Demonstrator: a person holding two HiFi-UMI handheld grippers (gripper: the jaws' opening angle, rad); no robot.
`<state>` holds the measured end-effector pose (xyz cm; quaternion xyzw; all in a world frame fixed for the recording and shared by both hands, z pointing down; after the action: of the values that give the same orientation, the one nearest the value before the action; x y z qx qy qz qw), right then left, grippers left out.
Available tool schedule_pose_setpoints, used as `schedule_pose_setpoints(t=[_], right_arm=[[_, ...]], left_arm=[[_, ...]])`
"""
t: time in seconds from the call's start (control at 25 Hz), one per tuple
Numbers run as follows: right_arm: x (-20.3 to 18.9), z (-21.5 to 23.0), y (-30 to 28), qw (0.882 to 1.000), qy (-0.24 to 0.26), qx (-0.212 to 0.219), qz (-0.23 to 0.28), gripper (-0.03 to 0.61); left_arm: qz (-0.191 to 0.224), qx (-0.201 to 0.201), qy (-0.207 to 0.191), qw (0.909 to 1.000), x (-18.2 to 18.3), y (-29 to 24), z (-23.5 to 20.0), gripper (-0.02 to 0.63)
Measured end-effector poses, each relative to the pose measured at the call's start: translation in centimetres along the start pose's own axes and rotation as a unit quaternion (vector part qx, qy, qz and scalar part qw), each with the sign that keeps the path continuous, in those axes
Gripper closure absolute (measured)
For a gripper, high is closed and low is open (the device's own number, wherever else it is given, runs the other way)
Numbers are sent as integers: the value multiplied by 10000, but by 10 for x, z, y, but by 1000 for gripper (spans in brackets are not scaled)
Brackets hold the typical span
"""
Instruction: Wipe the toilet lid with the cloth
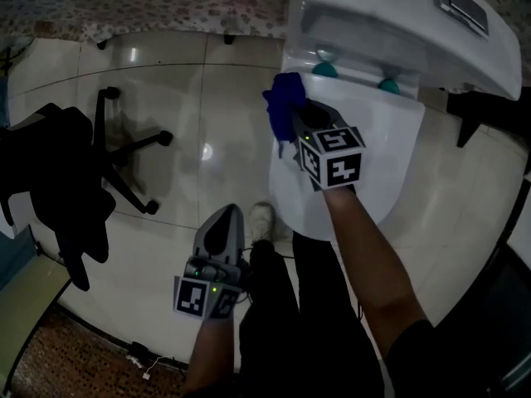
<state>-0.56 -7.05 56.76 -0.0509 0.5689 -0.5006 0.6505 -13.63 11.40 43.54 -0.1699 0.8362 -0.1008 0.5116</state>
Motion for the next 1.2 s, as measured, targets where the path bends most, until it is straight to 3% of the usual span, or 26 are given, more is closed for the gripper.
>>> schedule_pose_setpoints(t=[0.4, 0.68, 1.0, 1.2], right_arm=[[-13, 108, 74, 9944, -796, -600, 354, 518], [-22, 160, 125, 9868, -788, -1349, 437, 518], [-54, 238, 193, 9677, -1098, -2215, 505, 518], [-48, 236, 204, 9649, -646, -2487, 543, 520]], left_arm=[[-284, -284, -149, 9991, -27, -12, 24, 621], [-294, -506, -292, 9979, -20, -27, 25, 621], [-432, -641, -304, 9965, -33, -33, 52, 621], [-452, -490, -257, 9974, -39, -25, 44, 621]])
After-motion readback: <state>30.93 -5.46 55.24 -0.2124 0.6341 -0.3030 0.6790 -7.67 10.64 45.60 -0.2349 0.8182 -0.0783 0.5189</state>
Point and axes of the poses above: the fingertips, and each gripper's own axes: y backward along the fingers, z to its right, x out of its top, the point moved 4 cm from there along y, backward along the fingers, and after that the axes turned 6 degrees about z, right-handed, at the moved point
